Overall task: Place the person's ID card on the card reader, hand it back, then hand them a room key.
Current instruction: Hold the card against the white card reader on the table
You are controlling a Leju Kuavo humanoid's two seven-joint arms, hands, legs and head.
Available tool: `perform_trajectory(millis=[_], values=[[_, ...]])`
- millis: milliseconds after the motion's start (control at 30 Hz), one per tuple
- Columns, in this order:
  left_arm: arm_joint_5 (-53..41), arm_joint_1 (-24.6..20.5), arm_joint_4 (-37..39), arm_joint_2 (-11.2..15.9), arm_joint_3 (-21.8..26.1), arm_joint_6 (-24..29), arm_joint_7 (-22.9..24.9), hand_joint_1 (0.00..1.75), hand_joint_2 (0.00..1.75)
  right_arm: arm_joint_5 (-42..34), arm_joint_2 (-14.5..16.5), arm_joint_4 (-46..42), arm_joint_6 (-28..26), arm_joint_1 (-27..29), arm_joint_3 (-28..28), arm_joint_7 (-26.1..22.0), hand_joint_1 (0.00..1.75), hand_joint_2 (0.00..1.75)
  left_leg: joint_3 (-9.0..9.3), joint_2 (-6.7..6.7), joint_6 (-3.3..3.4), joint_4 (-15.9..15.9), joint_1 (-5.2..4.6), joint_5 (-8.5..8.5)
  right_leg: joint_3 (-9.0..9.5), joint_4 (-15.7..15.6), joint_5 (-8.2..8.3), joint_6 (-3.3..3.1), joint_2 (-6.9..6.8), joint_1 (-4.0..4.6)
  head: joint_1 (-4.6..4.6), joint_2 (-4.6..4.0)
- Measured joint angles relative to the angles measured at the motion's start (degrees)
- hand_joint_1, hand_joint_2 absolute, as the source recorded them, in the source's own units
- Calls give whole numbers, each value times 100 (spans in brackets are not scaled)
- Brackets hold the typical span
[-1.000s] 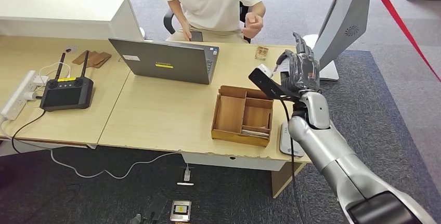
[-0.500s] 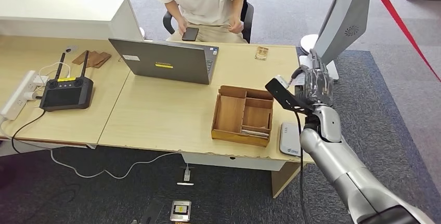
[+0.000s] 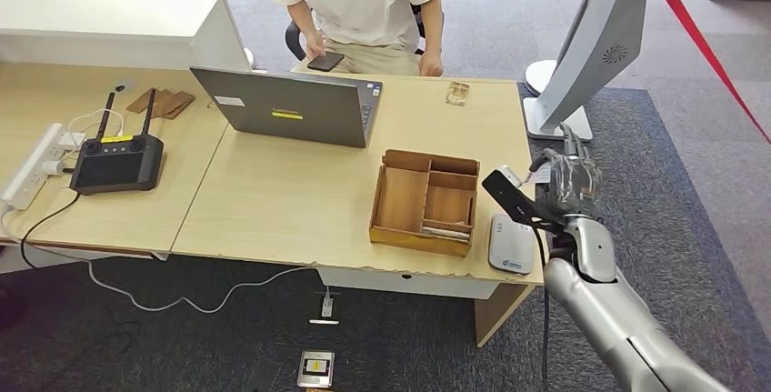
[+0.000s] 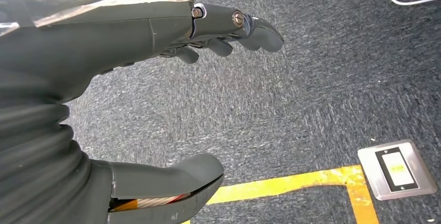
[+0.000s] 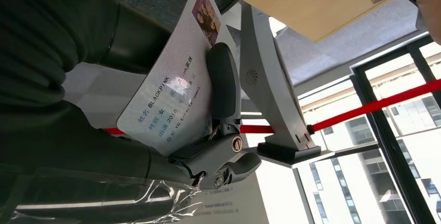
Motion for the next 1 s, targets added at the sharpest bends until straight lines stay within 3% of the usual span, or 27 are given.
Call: perform_trajectory(millis=[533, 1000], values=[[64, 33, 0, 26, 9, 36, -46, 0, 175, 19, -165, 99, 450, 442, -49, -9, 175, 175, -1, -1, 0, -1, 0, -1, 0, 0, -1, 0, 0, 0, 1, 0], [93, 49, 0, 28, 9, 39, -3, 0, 175, -48, 77, 700, 610, 675, -3, -195, 175, 175, -3, -1, 0, -1, 0, -1, -1, 0, -1, 0, 0, 0, 1, 0]])
